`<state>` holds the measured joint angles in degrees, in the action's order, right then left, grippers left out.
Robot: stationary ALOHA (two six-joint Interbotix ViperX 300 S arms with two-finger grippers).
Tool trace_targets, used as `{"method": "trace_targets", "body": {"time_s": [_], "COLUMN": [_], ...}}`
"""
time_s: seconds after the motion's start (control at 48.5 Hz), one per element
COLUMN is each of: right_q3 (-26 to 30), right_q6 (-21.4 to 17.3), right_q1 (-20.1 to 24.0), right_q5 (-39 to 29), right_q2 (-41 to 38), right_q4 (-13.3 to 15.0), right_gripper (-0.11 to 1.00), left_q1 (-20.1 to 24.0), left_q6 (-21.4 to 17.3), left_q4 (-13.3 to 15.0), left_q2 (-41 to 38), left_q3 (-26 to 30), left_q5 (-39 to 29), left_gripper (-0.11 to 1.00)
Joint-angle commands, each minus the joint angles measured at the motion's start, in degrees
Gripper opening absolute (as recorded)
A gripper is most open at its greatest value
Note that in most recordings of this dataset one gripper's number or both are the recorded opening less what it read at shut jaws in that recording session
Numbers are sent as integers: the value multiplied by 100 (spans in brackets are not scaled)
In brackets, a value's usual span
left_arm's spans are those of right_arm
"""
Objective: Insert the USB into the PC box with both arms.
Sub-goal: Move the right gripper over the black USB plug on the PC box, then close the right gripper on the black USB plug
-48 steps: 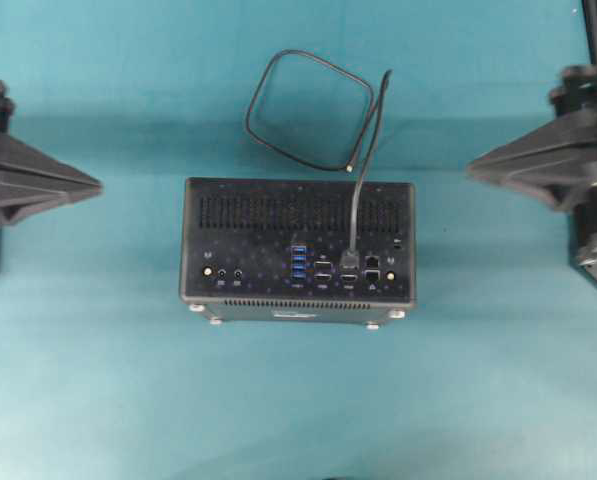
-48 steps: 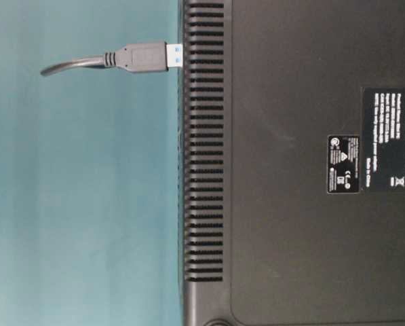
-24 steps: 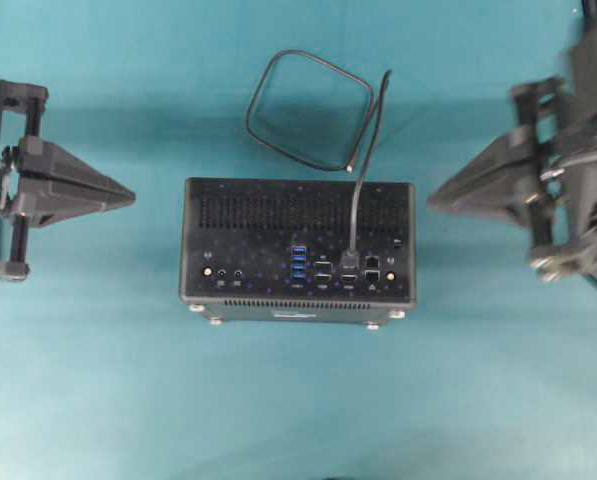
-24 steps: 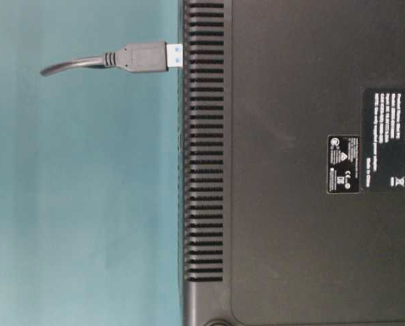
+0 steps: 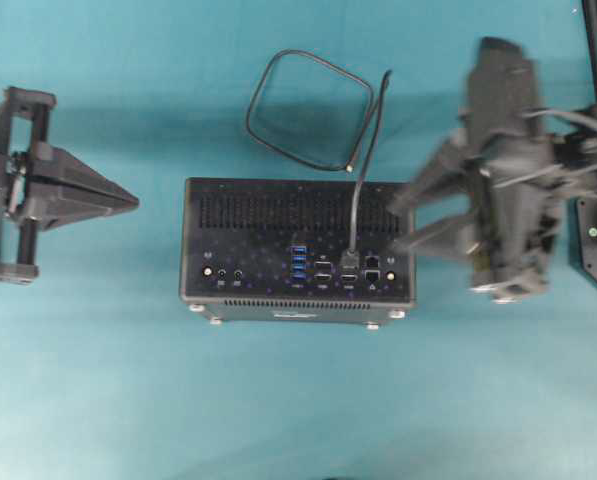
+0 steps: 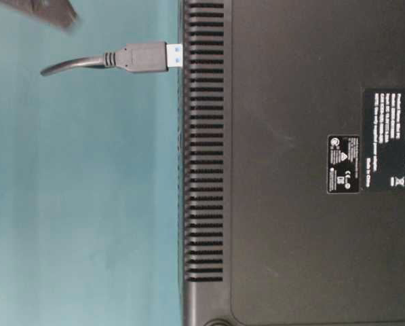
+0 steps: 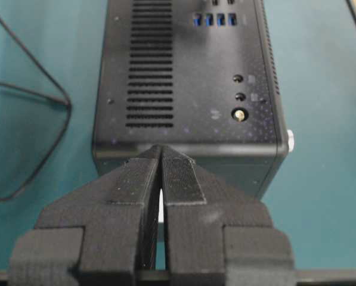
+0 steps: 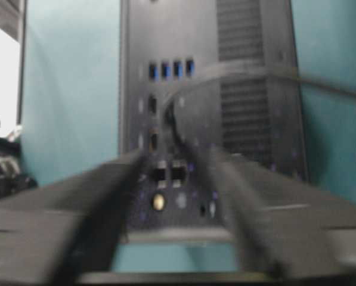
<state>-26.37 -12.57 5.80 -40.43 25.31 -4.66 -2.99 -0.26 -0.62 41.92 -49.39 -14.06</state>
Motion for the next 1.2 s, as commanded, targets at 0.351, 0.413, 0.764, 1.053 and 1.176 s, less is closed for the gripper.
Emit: {"method": "trace_targets", "body": {"time_s": [0.351, 0.413, 0.764, 1.053, 1.176], "right_q3": [290, 325, 492, 439, 439], "right_q6": [-53, -53, -53, -53, -53], "right_q1": [123, 141, 167, 176, 167], "right_q5": [70, 70, 18, 9, 9], "right_q2": [-536, -598, -844, -844, -861], "right_q4": [9, 9, 9, 9, 9], "right_gripper": [78, 77, 75, 51, 44], "left_q1": [18, 18, 26, 26, 26], "left_q6": [-9, -9, -9, 26, 44], "left_q4": [-18, -18, -18, -18, -9], "left_q2": [44, 44, 79, 149, 158], "left_q3": [-53, -53, -53, 9, -9], "left_q5": [35, 35, 35, 35, 35], "left_gripper": [0, 0, 0, 0, 0]}}
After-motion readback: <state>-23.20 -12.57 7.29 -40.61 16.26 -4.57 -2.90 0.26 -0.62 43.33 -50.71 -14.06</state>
